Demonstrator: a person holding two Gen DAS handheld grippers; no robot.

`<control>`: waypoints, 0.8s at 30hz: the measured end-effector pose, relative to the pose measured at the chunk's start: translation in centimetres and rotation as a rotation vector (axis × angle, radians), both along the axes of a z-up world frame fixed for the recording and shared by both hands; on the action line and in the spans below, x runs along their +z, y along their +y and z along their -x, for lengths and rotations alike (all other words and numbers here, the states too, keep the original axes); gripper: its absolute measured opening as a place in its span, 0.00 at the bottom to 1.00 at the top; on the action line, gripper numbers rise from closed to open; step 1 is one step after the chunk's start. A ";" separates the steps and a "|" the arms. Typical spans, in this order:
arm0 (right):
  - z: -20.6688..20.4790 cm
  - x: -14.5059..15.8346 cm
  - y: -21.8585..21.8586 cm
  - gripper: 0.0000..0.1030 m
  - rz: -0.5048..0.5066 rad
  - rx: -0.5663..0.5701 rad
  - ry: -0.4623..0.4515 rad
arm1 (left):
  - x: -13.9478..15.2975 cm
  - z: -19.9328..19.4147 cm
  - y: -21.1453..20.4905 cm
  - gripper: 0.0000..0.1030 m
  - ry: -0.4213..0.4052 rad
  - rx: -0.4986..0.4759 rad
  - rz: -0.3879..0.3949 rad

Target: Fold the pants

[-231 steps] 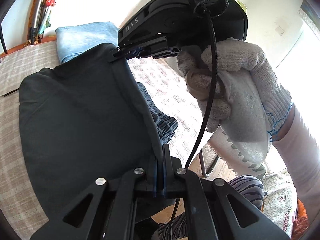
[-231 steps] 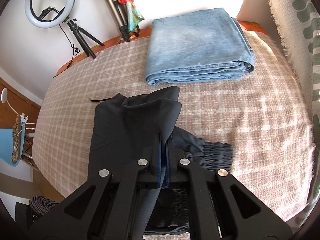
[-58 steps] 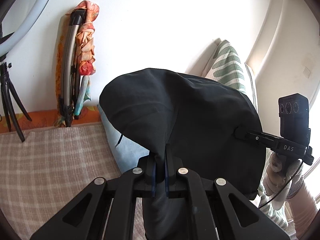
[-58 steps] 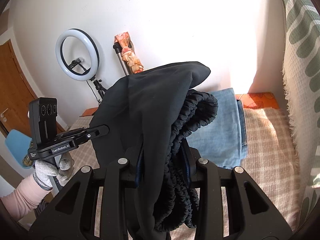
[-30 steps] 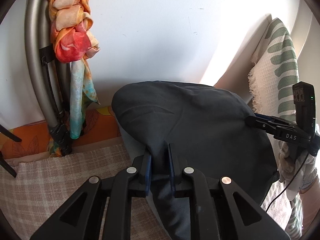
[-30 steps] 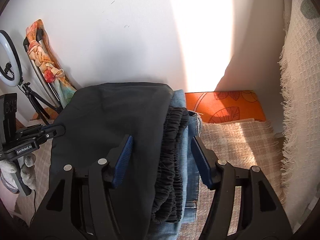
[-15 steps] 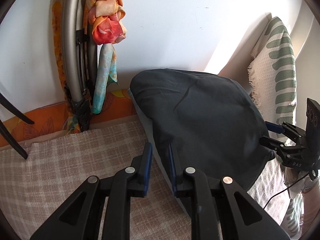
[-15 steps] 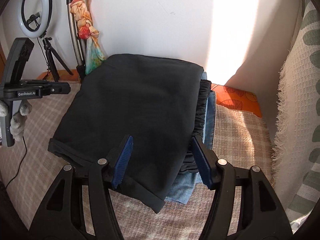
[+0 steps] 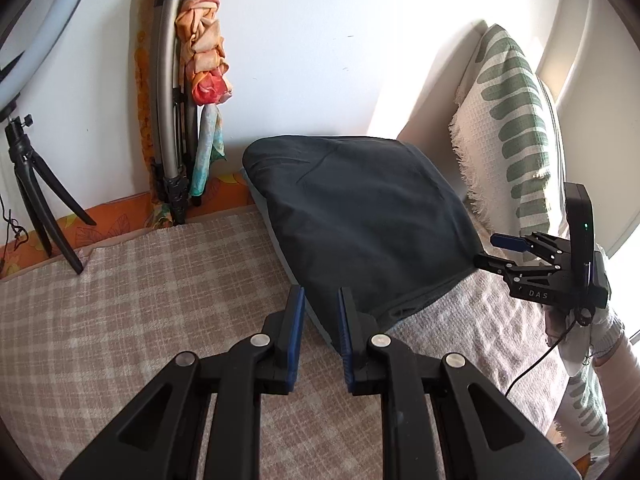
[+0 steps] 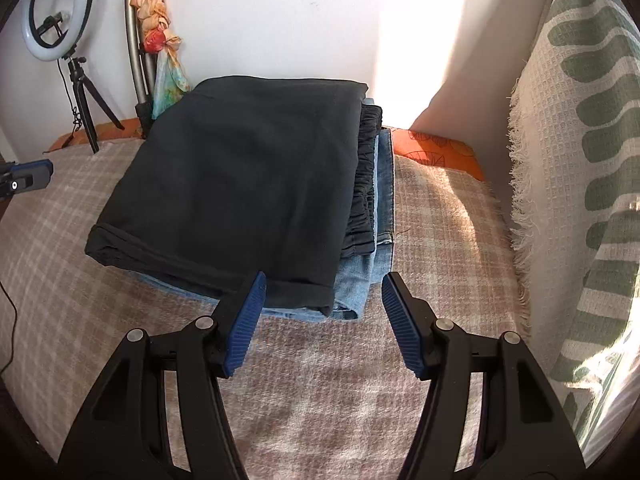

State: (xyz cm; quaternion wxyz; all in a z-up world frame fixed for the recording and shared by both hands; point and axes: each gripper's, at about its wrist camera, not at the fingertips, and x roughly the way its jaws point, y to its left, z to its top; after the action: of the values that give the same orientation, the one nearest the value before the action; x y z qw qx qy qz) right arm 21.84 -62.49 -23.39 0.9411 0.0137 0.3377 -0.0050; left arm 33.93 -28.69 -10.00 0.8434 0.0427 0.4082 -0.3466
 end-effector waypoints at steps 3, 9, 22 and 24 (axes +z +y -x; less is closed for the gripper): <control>2.0 0.4 1.3 0.62 -0.005 -0.005 -0.025 | 1.0 2.8 0.5 0.13 -0.053 -0.008 -0.014; 6.3 1.0 3.7 0.65 -0.007 -0.034 -0.083 | 2.3 7.3 1.7 0.13 -0.086 -0.013 -0.009; 14.7 1.8 8.1 0.86 -0.066 -0.082 -0.181 | 3.3 15.9 4.9 0.73 -0.307 0.056 -0.019; 15.5 1.7 9.1 0.87 -0.045 -0.088 -0.193 | 3.2 16.7 5.4 0.74 -0.291 0.062 -0.015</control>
State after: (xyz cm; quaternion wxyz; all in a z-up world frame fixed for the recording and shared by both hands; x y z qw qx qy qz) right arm 6.31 -53.40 -21.67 0.9676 0.0500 0.2445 -0.0376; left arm 17.27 -23.34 -6.82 0.9037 0.0860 0.2853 -0.3075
